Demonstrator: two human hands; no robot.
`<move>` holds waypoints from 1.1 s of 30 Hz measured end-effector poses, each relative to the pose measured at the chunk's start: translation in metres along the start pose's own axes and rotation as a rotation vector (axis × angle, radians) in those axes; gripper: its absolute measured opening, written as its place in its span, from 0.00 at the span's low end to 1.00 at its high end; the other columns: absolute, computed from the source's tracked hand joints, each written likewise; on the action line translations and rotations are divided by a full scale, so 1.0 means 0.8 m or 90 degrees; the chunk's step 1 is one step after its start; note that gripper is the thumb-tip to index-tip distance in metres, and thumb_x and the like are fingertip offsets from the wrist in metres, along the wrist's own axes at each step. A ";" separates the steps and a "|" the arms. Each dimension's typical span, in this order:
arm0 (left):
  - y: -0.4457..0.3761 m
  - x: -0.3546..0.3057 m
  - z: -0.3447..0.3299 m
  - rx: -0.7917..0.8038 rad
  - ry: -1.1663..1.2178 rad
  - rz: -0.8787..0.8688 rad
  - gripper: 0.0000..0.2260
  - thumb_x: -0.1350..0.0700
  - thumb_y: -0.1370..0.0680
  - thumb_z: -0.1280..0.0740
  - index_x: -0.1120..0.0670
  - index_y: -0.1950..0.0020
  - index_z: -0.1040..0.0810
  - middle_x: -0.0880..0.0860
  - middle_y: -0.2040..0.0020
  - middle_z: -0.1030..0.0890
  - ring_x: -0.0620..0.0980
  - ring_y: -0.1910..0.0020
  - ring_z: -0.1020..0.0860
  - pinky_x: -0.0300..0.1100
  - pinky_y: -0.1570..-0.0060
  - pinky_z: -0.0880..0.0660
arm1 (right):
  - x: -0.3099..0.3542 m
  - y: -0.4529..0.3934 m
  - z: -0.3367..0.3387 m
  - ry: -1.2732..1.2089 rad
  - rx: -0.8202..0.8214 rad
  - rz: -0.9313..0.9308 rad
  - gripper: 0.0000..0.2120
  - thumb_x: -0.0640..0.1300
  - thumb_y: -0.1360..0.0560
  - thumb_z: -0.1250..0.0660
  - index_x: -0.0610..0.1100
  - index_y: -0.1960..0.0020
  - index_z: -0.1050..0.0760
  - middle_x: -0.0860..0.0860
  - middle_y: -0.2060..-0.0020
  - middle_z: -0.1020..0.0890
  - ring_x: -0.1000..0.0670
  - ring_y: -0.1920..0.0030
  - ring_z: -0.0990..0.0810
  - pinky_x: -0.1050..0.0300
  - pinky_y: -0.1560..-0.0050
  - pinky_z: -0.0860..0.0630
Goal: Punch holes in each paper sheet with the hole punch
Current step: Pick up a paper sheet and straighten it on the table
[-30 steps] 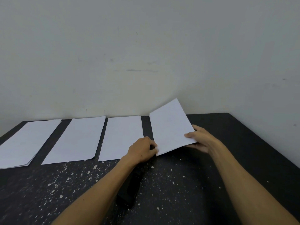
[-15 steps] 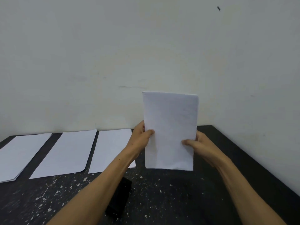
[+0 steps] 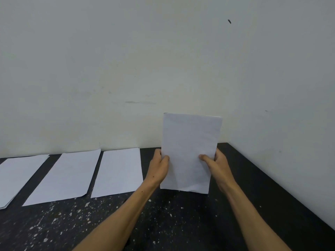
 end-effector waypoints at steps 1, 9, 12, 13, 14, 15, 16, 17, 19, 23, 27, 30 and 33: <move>0.004 0.007 -0.005 0.009 -0.013 0.009 0.07 0.57 0.15 0.45 0.58 0.40 0.32 0.51 0.48 0.26 0.44 0.53 0.27 0.39 0.59 0.31 | -0.007 0.002 0.001 0.002 -0.008 0.000 0.16 0.38 0.20 0.30 0.49 0.35 0.23 0.55 0.42 0.15 0.53 0.44 0.16 0.59 0.50 0.19; 0.005 0.013 -0.012 0.015 -0.052 0.009 0.07 0.57 0.15 0.47 0.58 0.39 0.35 0.52 0.47 0.27 0.44 0.54 0.28 0.39 0.58 0.29 | -0.013 0.009 -0.001 0.013 -0.030 0.029 0.18 0.36 0.20 0.35 0.53 0.35 0.22 0.58 0.43 0.15 0.57 0.46 0.15 0.57 0.48 0.18; 0.000 -0.005 -0.002 0.009 -0.054 -0.015 0.07 0.57 0.15 0.44 0.57 0.38 0.36 0.51 0.47 0.26 0.43 0.54 0.27 0.37 0.61 0.31 | 0.000 0.007 0.004 0.042 -0.042 0.055 0.17 0.39 0.20 0.31 0.54 0.36 0.26 0.60 0.44 0.17 0.56 0.45 0.17 0.56 0.46 0.19; -0.004 -0.017 0.004 0.001 -0.049 -0.033 0.08 0.57 0.15 0.43 0.56 0.37 0.36 0.50 0.47 0.26 0.43 0.53 0.26 0.36 0.60 0.30 | 0.011 0.005 0.007 0.054 -0.048 0.071 0.17 0.40 0.20 0.30 0.54 0.35 0.28 0.60 0.44 0.19 0.56 0.44 0.17 0.58 0.48 0.20; -0.009 -0.032 0.012 -0.011 -0.044 -0.058 0.09 0.57 0.16 0.42 0.55 0.36 0.36 0.49 0.48 0.25 0.44 0.52 0.25 0.35 0.60 0.30 | 0.023 0.001 0.010 0.066 -0.054 0.089 0.18 0.40 0.20 0.29 0.53 0.34 0.30 0.59 0.44 0.19 0.56 0.43 0.18 0.61 0.49 0.21; -0.015 -0.050 0.020 -0.026 -0.040 -0.085 0.10 0.57 0.16 0.41 0.54 0.36 0.36 0.48 0.48 0.25 0.43 0.52 0.25 0.35 0.59 0.29 | 0.038 -0.003 0.013 0.079 -0.061 0.106 0.19 0.41 0.20 0.29 0.52 0.33 0.32 0.57 0.43 0.19 0.56 0.43 0.18 0.63 0.51 0.22; -0.021 -0.069 0.029 -0.041 -0.035 -0.111 0.10 0.57 0.16 0.41 0.53 0.35 0.36 0.47 0.48 0.25 0.42 0.52 0.24 0.35 0.59 0.28 | 0.054 -0.007 0.016 0.091 -0.066 0.123 0.21 0.42 0.20 0.29 0.51 0.32 0.34 0.55 0.42 0.19 0.56 0.44 0.18 0.64 0.52 0.22; -0.026 -0.089 0.038 -0.054 -0.032 -0.138 0.11 0.57 0.16 0.40 0.53 0.34 0.36 0.47 0.48 0.25 0.40 0.52 0.24 0.36 0.58 0.26 | 0.071 -0.013 0.019 0.105 -0.071 0.143 0.23 0.43 0.19 0.30 0.51 0.30 0.36 0.53 0.41 0.20 0.56 0.45 0.18 0.65 0.53 0.22; -0.035 -0.126 0.054 -0.073 -0.038 -0.199 0.14 0.57 0.16 0.38 0.53 0.32 0.35 0.48 0.48 0.24 0.39 0.52 0.23 0.35 0.57 0.26 | 0.108 -0.021 0.024 0.138 -0.078 0.196 0.26 0.43 0.18 0.31 0.52 0.26 0.39 0.52 0.45 0.20 0.56 0.50 0.18 0.66 0.57 0.21; -0.041 -0.183 0.072 -0.086 -0.127 -0.325 0.15 0.58 0.17 0.37 0.51 0.31 0.28 0.47 0.49 0.21 0.39 0.53 0.21 0.29 0.57 0.27 | 0.168 -0.034 0.024 0.283 -0.069 0.298 0.21 0.41 0.18 0.34 0.52 0.27 0.32 0.54 0.50 0.19 0.60 0.50 0.20 0.66 0.48 0.25; -0.043 -0.202 0.079 -0.079 -0.213 -0.385 0.10 0.59 0.18 0.34 0.52 0.44 0.14 0.43 0.51 0.16 0.35 0.53 0.21 0.23 0.55 0.29 | 0.188 -0.042 0.019 0.394 -0.027 0.333 0.12 0.35 0.18 0.36 0.45 0.42 0.16 0.54 0.49 0.15 0.59 0.50 0.19 0.70 0.43 0.24; -0.045 -0.200 0.085 -0.049 -0.191 -0.377 0.09 0.58 0.19 0.33 0.50 0.44 0.13 0.43 0.48 0.14 0.37 0.49 0.19 0.26 0.49 0.26 | 0.190 -0.042 0.021 0.395 -0.014 0.340 0.13 0.33 0.19 0.36 0.43 0.45 0.14 0.52 0.49 0.13 0.57 0.49 0.19 0.81 0.48 0.30; -0.044 -0.196 0.088 -0.035 -0.186 -0.387 0.09 0.58 0.19 0.32 0.51 0.43 0.14 0.43 0.47 0.14 0.37 0.47 0.18 0.34 0.44 0.22 | 0.187 -0.041 0.023 0.372 -0.013 0.328 0.13 0.33 0.19 0.36 0.43 0.46 0.14 0.53 0.50 0.13 0.60 0.49 0.19 0.81 0.49 0.30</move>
Point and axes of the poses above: each hand's wrist, its own y-axis away from the middle knuckle, its own z-axis out of the back of the hand, x = y × z, the point moved 7 cm from there along -y, towards the middle knuckle
